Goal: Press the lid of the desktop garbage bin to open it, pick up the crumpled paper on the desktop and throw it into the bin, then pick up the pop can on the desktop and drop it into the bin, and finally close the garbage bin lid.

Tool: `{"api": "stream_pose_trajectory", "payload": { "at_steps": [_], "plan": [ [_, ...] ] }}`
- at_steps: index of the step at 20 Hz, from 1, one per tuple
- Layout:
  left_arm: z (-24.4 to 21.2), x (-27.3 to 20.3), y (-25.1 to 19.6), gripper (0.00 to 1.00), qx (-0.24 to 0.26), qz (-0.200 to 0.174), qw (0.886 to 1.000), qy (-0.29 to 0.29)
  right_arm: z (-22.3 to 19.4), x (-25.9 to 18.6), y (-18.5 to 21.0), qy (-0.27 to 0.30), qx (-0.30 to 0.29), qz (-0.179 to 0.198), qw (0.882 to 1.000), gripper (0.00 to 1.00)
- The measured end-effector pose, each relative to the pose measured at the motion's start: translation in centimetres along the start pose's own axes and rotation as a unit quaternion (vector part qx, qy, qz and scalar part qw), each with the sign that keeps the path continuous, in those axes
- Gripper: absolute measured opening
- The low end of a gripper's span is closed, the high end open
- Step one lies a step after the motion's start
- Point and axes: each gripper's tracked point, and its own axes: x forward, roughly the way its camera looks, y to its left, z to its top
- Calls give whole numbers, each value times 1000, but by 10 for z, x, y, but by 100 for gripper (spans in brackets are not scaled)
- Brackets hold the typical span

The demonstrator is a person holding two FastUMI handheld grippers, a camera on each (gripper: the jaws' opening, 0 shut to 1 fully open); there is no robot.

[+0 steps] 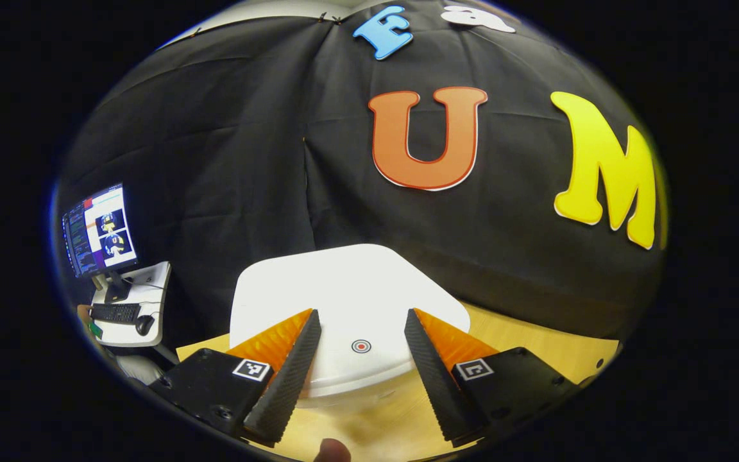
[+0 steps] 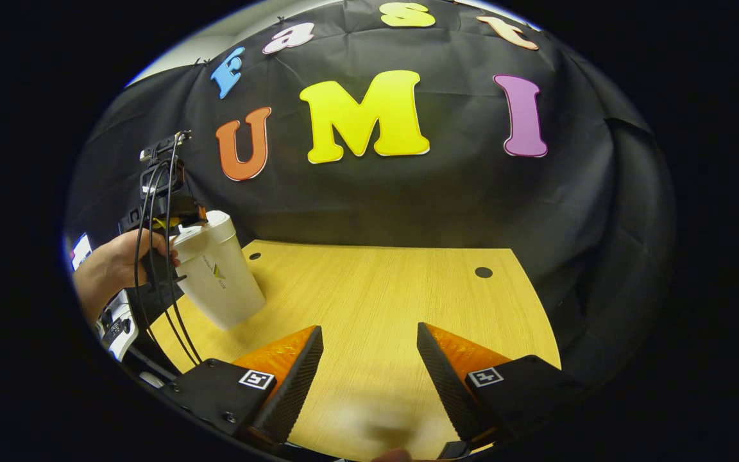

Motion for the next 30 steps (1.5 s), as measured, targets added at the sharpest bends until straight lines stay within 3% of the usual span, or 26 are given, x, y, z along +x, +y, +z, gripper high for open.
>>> {"api": "stream_pose_trajectory", "payload": {
  "at_steps": [6,13,17,23,30],
  "plan": [
    [8,4,-5,88,26,-24,998,-46,13,-4,13,-19,-20,3,1000,93],
    [32,-19,-22,88,-4,-127,986,-107,66,-11,11,-110,-29,-45,993,93],
    [49,-76,-59,87,-12,-249,959,-132,98,-21,15,-150,-27,-56,987,93],
    [62,-172,-102,87,30,-364,916,-168,148,-52,14,-225,-12,-89,970,93],
    [58,-244,-119,87,32,-386,902,-190,159,-72,9,-253,-13,-119,960,92]
  ]
}}
